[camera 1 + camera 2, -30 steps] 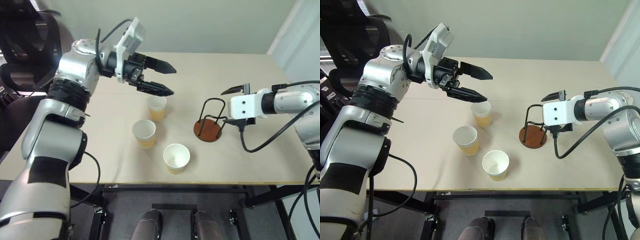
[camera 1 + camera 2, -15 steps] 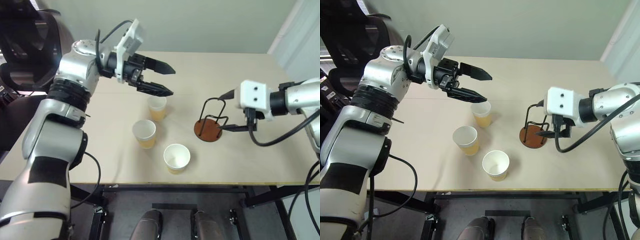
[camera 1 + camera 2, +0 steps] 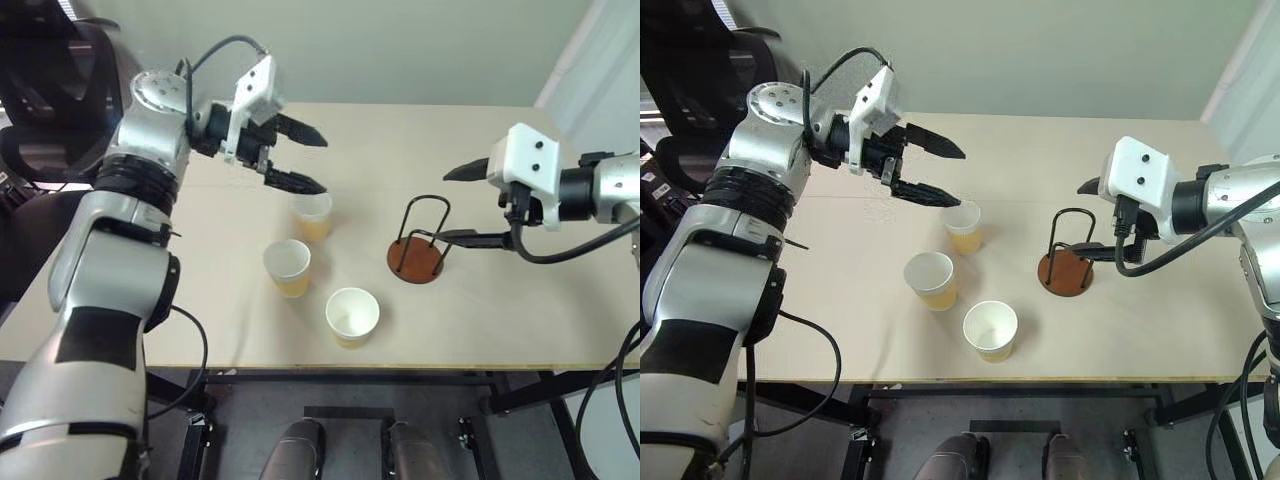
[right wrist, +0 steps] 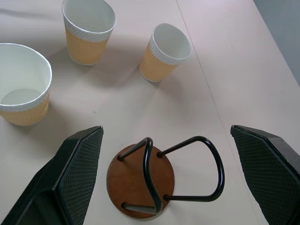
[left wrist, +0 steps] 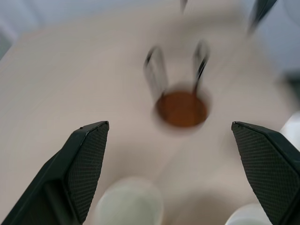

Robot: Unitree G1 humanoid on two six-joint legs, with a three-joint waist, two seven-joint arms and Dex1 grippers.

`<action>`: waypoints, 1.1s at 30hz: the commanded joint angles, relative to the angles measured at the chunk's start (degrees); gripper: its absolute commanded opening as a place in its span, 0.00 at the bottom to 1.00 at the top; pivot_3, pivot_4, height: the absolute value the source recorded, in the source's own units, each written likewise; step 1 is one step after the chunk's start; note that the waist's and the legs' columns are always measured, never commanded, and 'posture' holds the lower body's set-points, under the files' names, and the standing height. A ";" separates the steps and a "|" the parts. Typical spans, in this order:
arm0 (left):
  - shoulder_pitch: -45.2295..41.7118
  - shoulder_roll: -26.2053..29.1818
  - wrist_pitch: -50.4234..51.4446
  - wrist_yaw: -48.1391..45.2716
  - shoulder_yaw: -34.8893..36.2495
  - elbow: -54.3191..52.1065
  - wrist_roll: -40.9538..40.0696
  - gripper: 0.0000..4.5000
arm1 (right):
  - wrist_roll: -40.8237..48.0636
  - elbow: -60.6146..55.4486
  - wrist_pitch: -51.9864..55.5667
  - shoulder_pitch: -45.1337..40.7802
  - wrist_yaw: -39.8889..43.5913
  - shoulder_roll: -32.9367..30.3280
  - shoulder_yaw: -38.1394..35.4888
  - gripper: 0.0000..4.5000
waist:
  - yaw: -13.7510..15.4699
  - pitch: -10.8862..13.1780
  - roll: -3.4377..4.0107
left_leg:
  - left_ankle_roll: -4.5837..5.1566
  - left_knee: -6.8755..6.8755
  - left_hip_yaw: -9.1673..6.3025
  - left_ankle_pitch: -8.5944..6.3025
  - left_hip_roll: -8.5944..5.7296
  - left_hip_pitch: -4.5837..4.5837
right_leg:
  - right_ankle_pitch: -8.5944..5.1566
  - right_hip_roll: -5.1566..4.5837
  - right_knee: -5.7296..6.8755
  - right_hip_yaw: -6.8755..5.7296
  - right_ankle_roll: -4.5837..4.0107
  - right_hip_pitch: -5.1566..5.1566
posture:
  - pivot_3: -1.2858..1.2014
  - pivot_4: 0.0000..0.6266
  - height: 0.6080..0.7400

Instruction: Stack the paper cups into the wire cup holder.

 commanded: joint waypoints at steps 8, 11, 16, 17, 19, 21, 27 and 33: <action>-6.33 -0.45 -18.15 16.26 -3.87 7.45 24.94 1.00 | 1.55 -1.24 -0.90 -0.29 -0.97 -1.99 -1.58 0.98 | 0.31 0.00 -0.02 | 0.06 -0.06 0.10 -0.03 -0.27 -0.09 | -0.01 0.16 -0.02 -0.17 -0.02 -0.14 | 0.52 0.24 1.00; -6.72 -1.73 -19.94 17.48 -4.13 8.45 28.29 1.00 | 1.73 -1.02 -0.94 -0.38 -0.84 -2.19 -1.55 0.98 | 0.31 0.00 -0.03 | 0.07 -0.08 0.09 -0.06 -0.35 -0.07 | -0.02 0.14 0.00 -0.19 -0.02 -0.16 | 0.52 0.24 1.00; -6.50 -3.71 -21.39 15.38 -4.25 9.89 31.93 1.00 | 6.21 -1.29 2.42 -2.05 2.55 -4.28 -3.02 0.98 | 0.27 0.01 -0.05 | 0.05 -0.07 0.08 -0.07 -0.30 -0.17 | 0.00 0.03 0.04 -0.09 0.00 -0.26 | 0.52 0.24 1.00; -6.37 -3.92 -21.38 15.51 -4.23 10.13 32.57 1.00 | 6.95 -0.45 2.75 -2.88 2.64 -4.43 -3.56 0.98 | 0.28 0.01 -0.06 | 0.03 -0.07 0.07 -0.10 -0.34 -0.20 | 0.01 0.01 0.02 -0.08 0.02 -0.28 | 0.52 0.24 1.00; -6.12 -4.24 -21.35 15.90 -4.20 10.50 33.83 1.00 | 8.04 1.48 3.14 -4.29 2.52 -4.74 -4.47 0.98 | 0.18 0.01 -0.04 | -0.02 -0.09 0.13 -0.09 -0.32 -0.18 | 0.00 0.18 0.07 -0.19 0.01 -0.35 | 0.52 0.24 1.00; -5.73 -4.50 -21.23 16.03 -4.42 10.83 35.09 1.00 | 9.13 3.79 3.72 -5.33 2.77 -5.54 -5.62 0.98 | 0.06 0.02 -0.06 | -0.02 -0.02 0.04 -0.11 -0.23 -0.17 | 0.00 -0.10 0.10 0.07 0.02 -0.34 | 0.52 0.24 1.00; -5.11 -4.95 -21.44 14.39 -3.97 11.20 36.80 1.00 | 8.97 9.59 2.47 -4.83 3.94 -9.47 -7.18 0.98 | 0.26 -0.01 -0.10 | 0.00 0.01 -0.01 -0.12 -0.25 -0.14 | -0.08 -0.14 0.29 0.06 -0.10 -0.34 | 0.52 0.24 1.00; -5.05 -5.41 -21.55 13.45 -4.72 11.31 38.96 1.00 | 8.10 11.93 -0.08 -1.52 3.89 -11.94 -7.38 0.98 | 0.23 -0.01 -0.12 | 0.01 0.06 0.10 -0.11 -0.28 -0.05 | -0.14 -0.10 0.68 0.04 -0.11 -0.40 | 0.52 0.24 1.00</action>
